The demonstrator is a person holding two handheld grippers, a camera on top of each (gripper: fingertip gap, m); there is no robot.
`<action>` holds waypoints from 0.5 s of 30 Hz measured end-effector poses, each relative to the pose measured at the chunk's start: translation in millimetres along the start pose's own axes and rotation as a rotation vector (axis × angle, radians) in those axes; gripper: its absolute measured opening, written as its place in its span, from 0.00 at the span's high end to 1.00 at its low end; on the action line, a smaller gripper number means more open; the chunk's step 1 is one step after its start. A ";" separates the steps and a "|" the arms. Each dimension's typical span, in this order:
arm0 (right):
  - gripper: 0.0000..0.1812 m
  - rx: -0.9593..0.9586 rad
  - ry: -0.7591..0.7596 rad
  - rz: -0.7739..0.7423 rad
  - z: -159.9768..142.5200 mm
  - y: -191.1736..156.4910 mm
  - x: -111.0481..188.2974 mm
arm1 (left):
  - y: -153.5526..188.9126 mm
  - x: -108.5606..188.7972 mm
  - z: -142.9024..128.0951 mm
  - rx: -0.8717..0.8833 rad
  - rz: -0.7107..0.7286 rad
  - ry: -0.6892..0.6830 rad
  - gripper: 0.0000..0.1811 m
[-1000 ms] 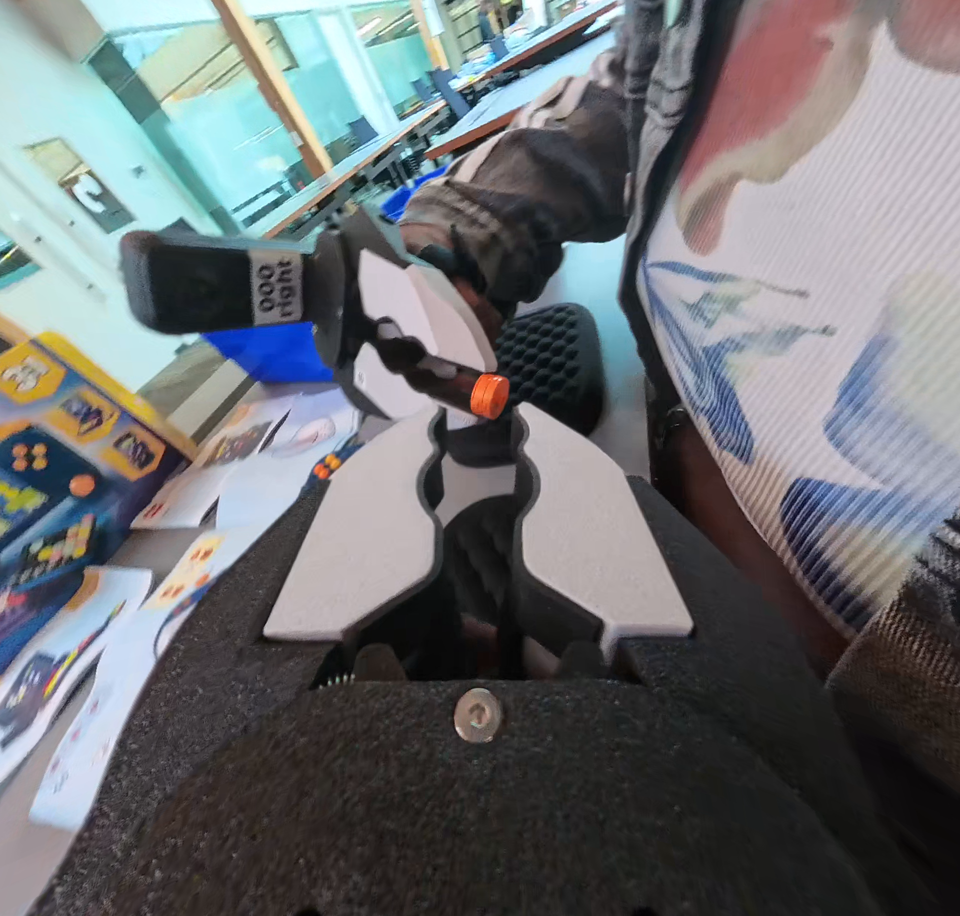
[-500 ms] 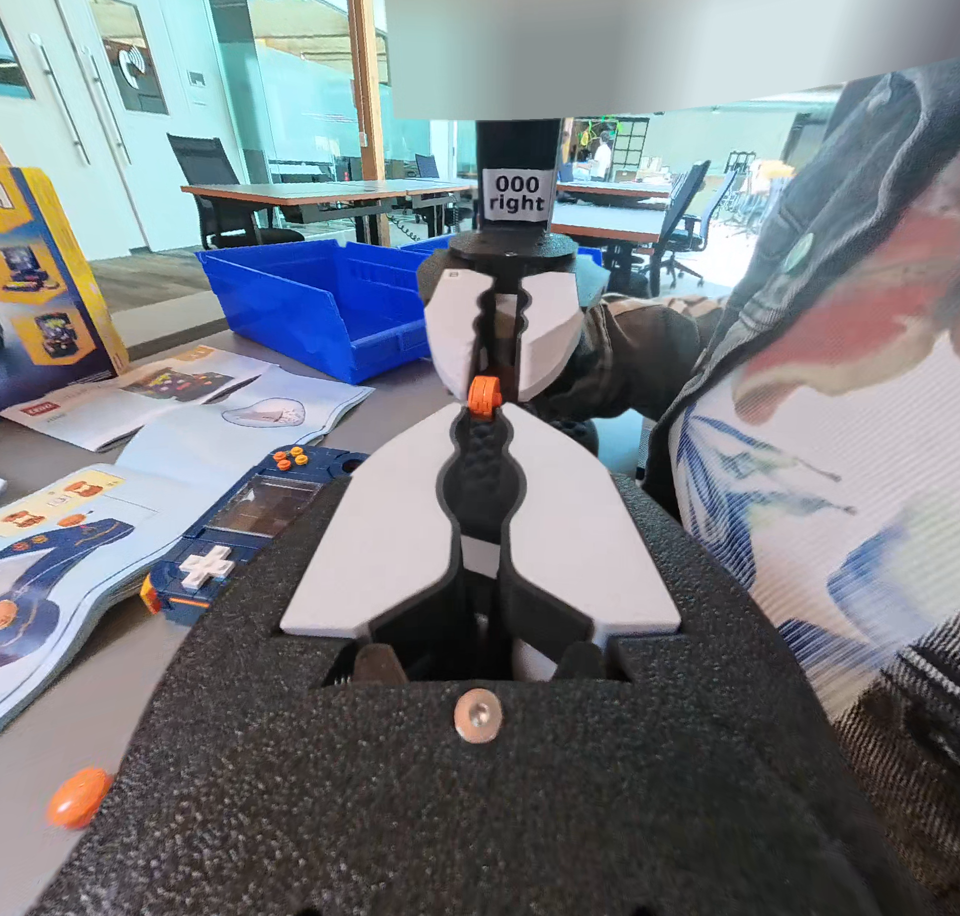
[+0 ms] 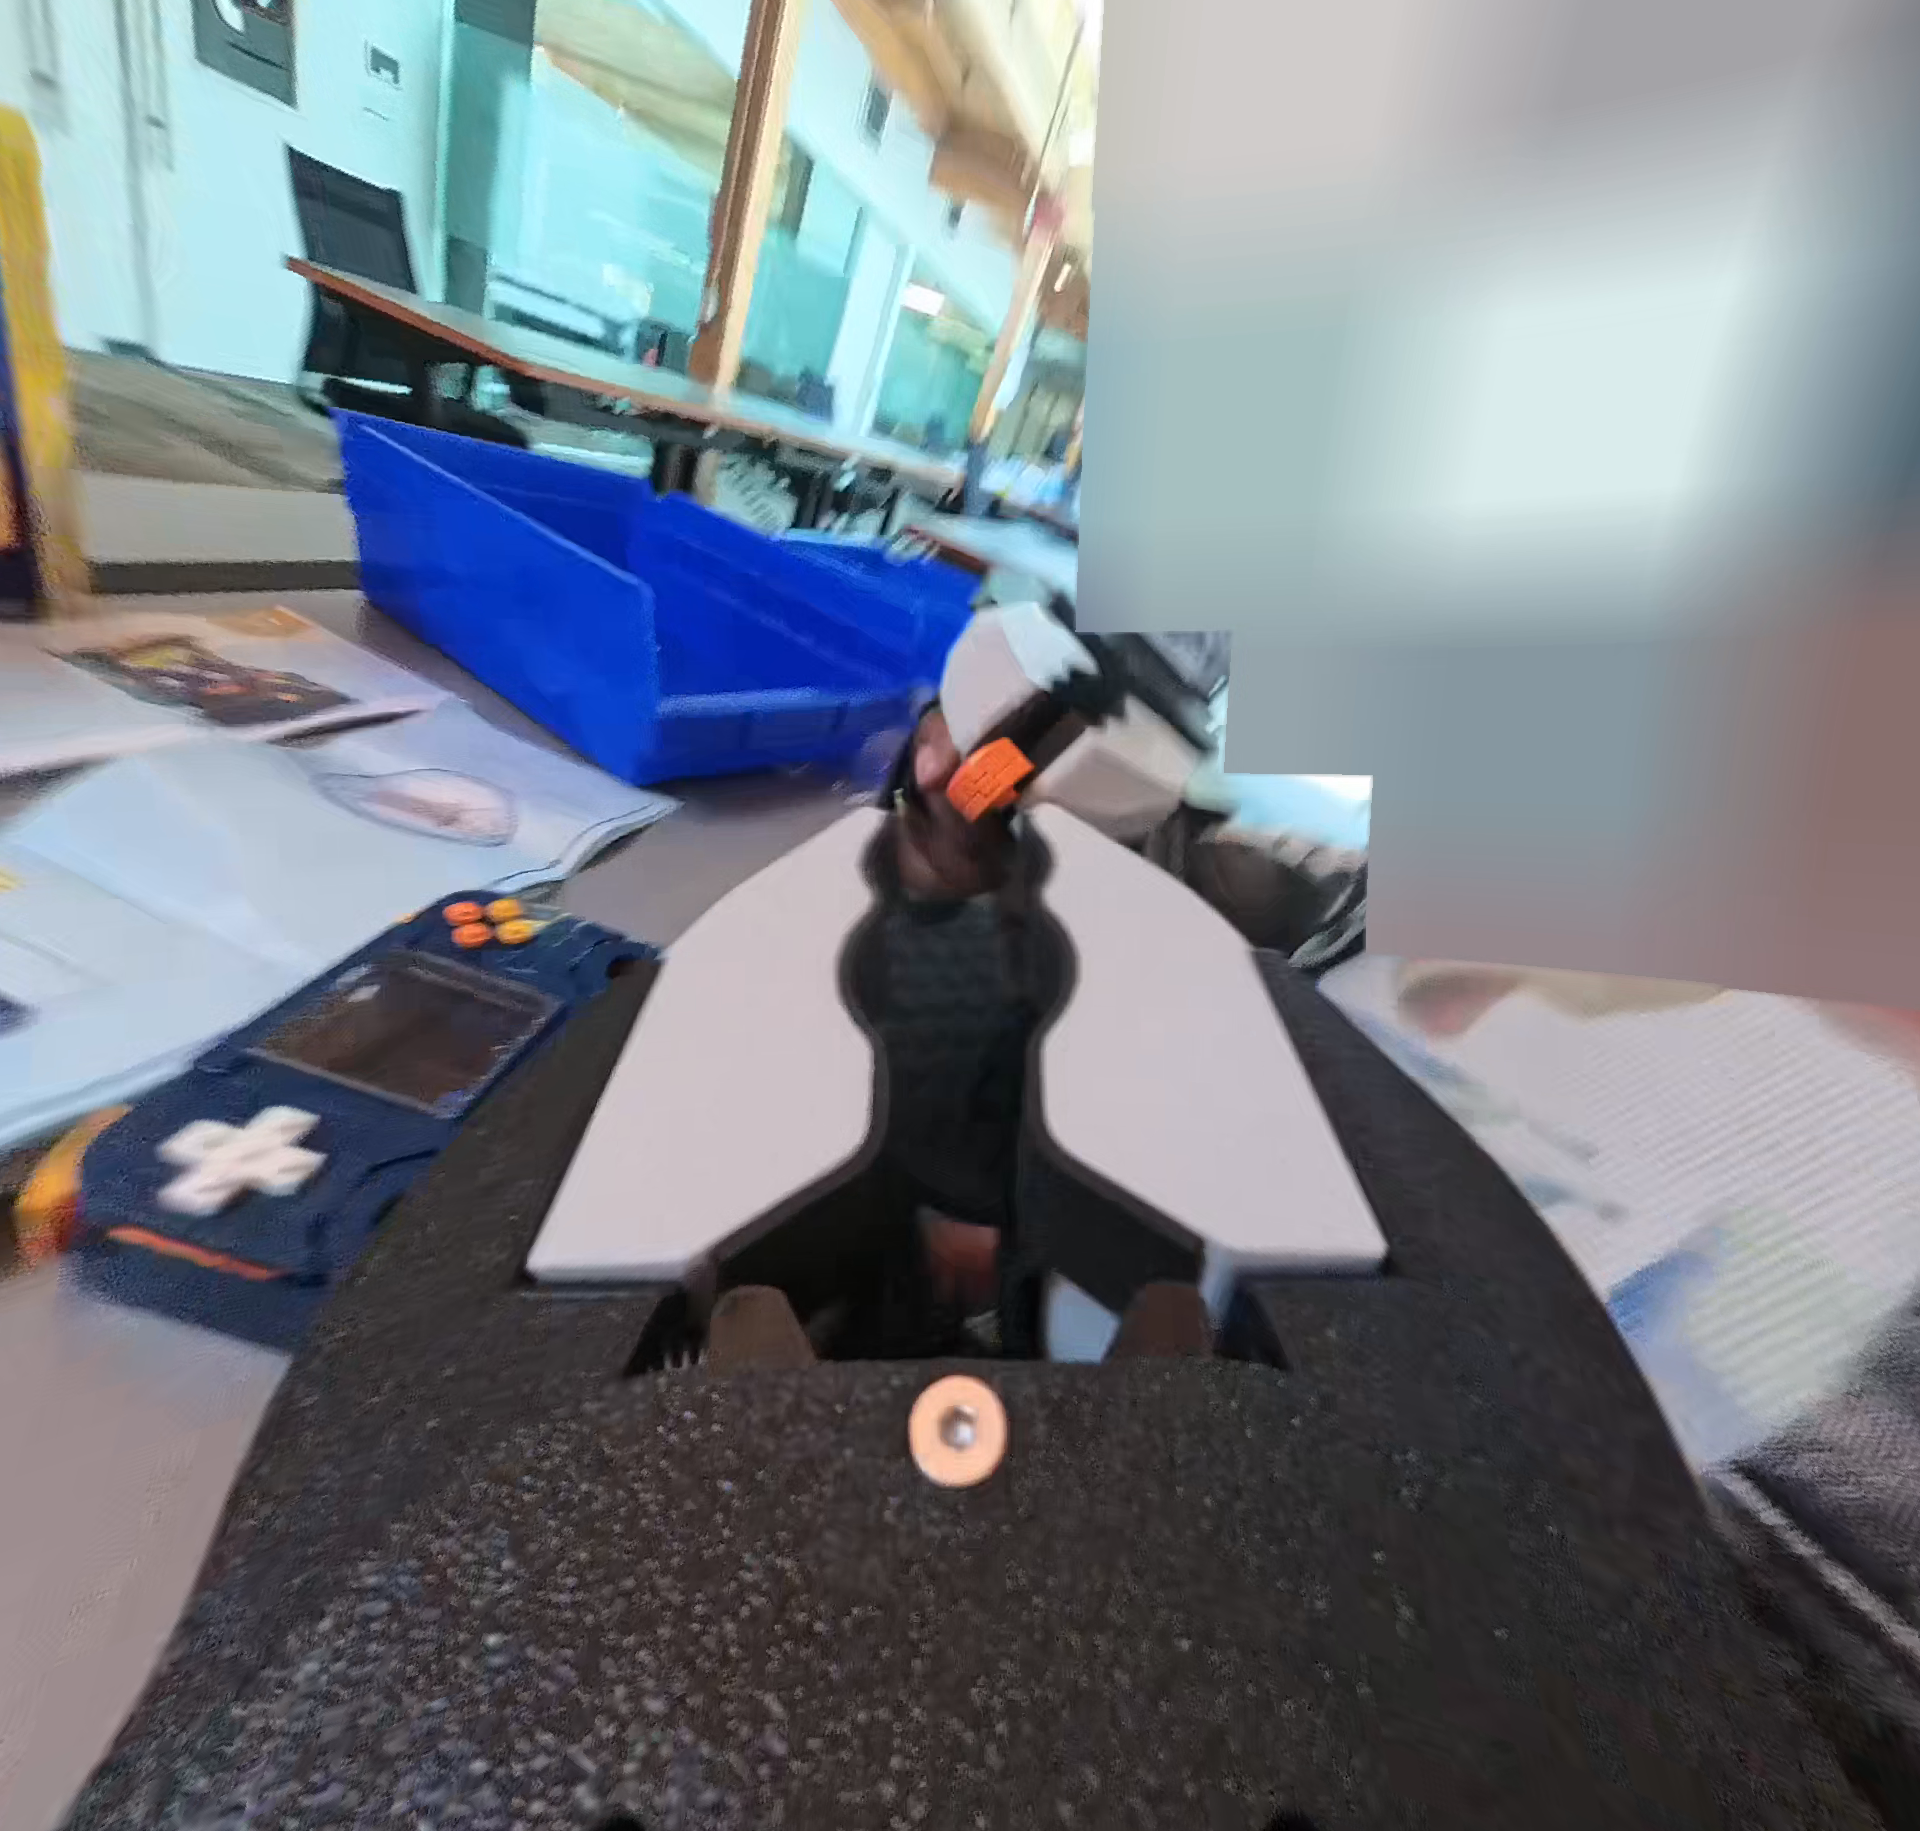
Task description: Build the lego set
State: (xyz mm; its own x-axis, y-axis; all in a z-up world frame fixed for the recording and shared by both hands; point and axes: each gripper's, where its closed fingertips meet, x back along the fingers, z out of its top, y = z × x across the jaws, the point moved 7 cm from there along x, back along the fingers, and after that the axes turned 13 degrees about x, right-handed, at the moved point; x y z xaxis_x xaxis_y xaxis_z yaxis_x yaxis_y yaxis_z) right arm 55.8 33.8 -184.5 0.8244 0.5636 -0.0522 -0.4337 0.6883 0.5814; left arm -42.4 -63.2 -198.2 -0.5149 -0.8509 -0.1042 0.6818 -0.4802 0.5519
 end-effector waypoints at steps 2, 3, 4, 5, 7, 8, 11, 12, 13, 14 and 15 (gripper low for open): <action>0.95 0.211 -0.049 -0.098 5.3 0.0 -0.5 | -3.7 2.8 7.2 0.235 -0.174 0.100 0.85; 0.95 0.279 -0.067 -0.139 6.7 -0.1 -1.2 | -5.4 2.3 9.3 0.338 -0.249 0.147 0.85; 0.95 0.323 -0.082 -0.166 7.4 -0.3 -2.1 | -6.9 0.3 9.0 0.399 -0.292 0.173 0.85; 0.95 0.351 -0.096 -0.191 7.7 -0.2 -3.1 | -8.6 -3.2 6.8 0.423 -0.292 0.180 0.84; 0.95 0.380 -0.110 -0.214 7.9 -0.6 -5.0 | -8.0 -10.6 2.1 0.411 -0.280 0.161 0.84; 0.95 0.377 -0.110 -0.224 8.2 -0.7 -5.5 | -7.3 -13.5 1.2 0.410 -0.280 0.156 0.84; 0.95 0.364 -0.093 -0.244 9.9 -0.4 -5.0 | -8.9 -19.1 1.5 0.433 -0.263 0.166 0.87; 0.95 0.362 -0.100 -0.244 8.9 -0.2 -5.1 | -8.3 -19.4 2.4 0.434 -0.276 0.181 0.88; 0.95 0.369 -0.102 -0.252 8.4 0.1 -4.8 | -8.4 -19.6 3.1 0.439 -0.276 0.196 0.89; 0.95 0.374 -0.095 -0.255 8.6 -0.2 -4.3 | -8.2 -20.3 3.0 0.437 -0.280 0.194 0.90; 0.95 0.364 -0.083 -0.248 8.7 -0.6 -3.6 | -7.7 -20.3 2.9 0.432 -0.288 0.184 0.91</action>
State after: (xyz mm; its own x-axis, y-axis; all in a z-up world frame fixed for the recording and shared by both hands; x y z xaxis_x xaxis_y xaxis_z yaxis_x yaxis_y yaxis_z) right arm 56.2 27.4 -177.7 0.9201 0.3531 -0.1698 -0.0749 0.5838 0.8084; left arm -38.7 -41.7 -197.9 -0.5236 -0.7400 -0.4222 0.2317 -0.6006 0.7652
